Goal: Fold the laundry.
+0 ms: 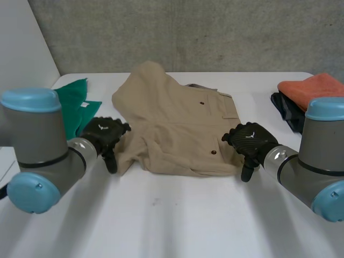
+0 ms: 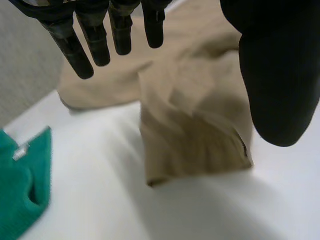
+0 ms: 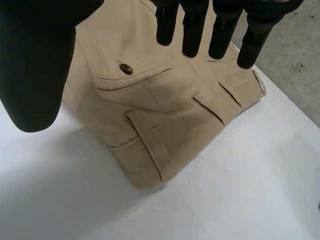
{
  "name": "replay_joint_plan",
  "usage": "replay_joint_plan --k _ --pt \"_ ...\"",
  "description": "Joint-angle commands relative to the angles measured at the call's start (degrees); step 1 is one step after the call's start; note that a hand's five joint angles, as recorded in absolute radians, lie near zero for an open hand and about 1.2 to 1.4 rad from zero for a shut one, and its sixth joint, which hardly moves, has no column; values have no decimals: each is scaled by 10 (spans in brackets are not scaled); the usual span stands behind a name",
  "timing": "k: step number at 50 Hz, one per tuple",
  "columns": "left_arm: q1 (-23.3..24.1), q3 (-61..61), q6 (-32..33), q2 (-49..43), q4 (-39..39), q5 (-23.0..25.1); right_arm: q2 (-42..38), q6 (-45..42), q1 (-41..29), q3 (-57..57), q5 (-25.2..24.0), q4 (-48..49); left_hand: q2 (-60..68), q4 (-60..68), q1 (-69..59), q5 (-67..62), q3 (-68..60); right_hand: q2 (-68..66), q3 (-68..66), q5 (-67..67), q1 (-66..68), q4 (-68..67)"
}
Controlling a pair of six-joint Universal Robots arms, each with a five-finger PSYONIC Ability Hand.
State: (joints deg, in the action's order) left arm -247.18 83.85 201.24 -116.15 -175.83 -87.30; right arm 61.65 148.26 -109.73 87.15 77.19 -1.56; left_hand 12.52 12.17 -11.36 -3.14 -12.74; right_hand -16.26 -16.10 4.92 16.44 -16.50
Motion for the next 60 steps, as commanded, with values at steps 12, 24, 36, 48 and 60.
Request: replay_joint_plan --k 12,24,36,48,60 --pt "-20 -269 1 -86 160 136 -6 76 -5 28 -1 -13 165 169 -177 -159 -163 -216 -218 230 215 -214" --pt "-28 -383 23 -227 228 163 -7 72 -17 84 12 107 175 179 -187 -169 -173 -276 -277 289 274 -273" --pt "-14 -389 43 -270 217 143 -10 70 -16 90 22 137 177 181 -189 -171 -175 -292 -294 306 291 -290" --pt "5 -382 76 -261 219 101 -28 61 -16 94 20 184 675 678 -686 -669 -673 -594 -596 608 592 -592" --pt "17 -305 96 -43 212 40 91 38 -9 71 17 165 675 678 -686 -669 -673 -637 -639 651 636 -635"
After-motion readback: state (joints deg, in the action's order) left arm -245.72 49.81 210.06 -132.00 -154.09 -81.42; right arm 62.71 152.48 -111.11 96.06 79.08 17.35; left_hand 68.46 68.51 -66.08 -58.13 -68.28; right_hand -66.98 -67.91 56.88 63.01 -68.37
